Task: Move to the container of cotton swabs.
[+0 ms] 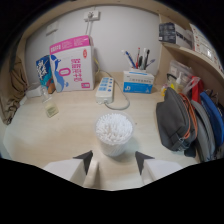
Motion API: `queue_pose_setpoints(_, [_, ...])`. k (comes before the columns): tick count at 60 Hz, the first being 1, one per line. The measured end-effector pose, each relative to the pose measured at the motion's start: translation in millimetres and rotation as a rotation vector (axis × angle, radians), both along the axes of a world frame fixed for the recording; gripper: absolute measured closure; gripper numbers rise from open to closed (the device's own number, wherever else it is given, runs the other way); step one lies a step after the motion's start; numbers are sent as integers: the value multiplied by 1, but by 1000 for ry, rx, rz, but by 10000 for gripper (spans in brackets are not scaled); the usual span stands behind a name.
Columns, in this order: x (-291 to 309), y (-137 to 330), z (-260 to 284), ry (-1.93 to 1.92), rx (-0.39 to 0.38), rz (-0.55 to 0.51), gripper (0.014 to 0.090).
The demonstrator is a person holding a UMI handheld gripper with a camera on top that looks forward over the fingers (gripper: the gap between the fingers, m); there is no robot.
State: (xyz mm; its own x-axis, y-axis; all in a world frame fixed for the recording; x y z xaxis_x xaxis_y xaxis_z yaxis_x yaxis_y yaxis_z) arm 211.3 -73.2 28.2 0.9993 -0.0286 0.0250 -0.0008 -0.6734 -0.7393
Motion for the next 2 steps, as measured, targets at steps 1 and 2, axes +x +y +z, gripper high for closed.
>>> queue_pose_setpoints(1, [0, 0, 0, 0, 0, -1, 176])
queue_pose_setpoints(2, [0, 0, 0, -1, 0, -4, 177])
